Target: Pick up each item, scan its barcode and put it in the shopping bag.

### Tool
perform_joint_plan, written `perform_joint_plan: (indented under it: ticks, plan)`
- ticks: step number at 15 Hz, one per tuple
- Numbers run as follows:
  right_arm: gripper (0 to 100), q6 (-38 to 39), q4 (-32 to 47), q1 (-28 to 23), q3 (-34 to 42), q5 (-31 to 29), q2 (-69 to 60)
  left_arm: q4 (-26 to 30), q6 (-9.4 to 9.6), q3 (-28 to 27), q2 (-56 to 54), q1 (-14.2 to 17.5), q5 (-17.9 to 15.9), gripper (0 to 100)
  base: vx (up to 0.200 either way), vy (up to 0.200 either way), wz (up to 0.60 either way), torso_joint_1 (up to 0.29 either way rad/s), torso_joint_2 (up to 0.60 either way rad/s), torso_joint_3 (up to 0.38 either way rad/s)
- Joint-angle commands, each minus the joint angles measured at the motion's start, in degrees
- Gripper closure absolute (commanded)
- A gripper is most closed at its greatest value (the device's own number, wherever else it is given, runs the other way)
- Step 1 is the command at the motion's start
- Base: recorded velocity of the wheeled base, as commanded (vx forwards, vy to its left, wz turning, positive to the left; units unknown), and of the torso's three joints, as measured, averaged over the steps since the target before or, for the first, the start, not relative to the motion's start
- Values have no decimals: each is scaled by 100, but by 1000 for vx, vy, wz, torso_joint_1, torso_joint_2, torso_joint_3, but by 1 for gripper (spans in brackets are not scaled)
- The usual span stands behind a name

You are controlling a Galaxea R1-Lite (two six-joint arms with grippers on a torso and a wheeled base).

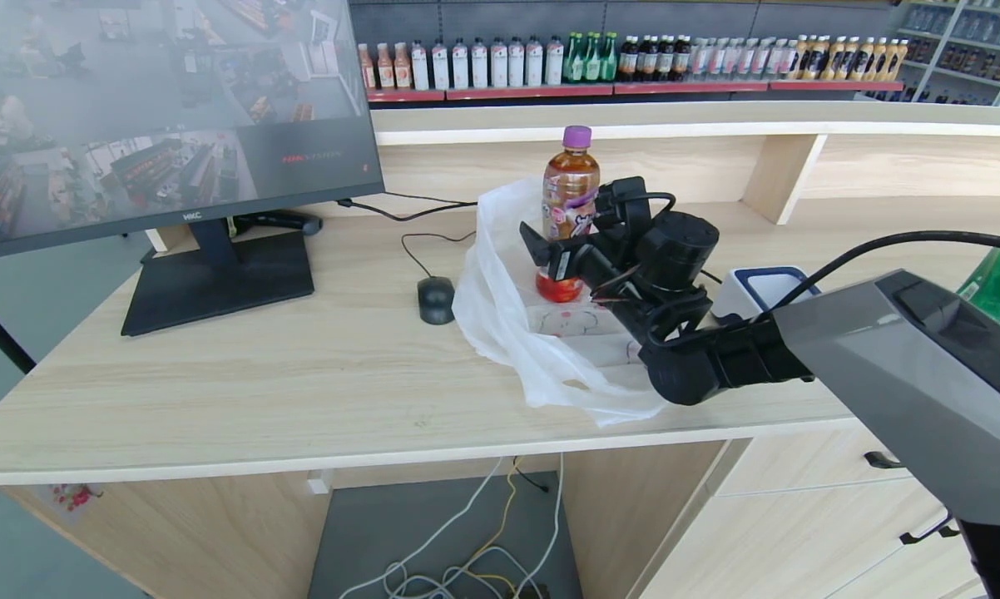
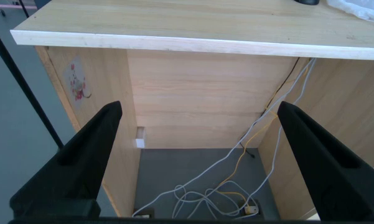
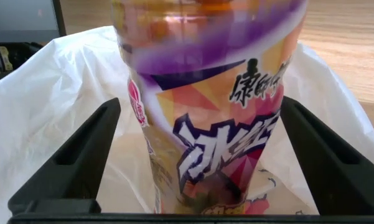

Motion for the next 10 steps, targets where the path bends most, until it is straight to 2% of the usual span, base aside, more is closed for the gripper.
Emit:
perform_joint_plan:
  ticks: [1, 5, 10]
  plan:
    - [0, 2, -2, -1, 45, 3, -83, -1, 0, 0, -2, 1, 9, 0, 0, 0, 0, 0, 0, 0]
    - [0, 2, -20, 17, 239, 3, -294, -1, 0, 0, -2, 1, 9, 0, 0, 0, 0, 0, 0, 0]
    - [0, -24, -494, 87, 1663, -23, -1199, -1, 0, 0, -2, 1, 0, 0, 0, 0, 0, 0, 0, 0]
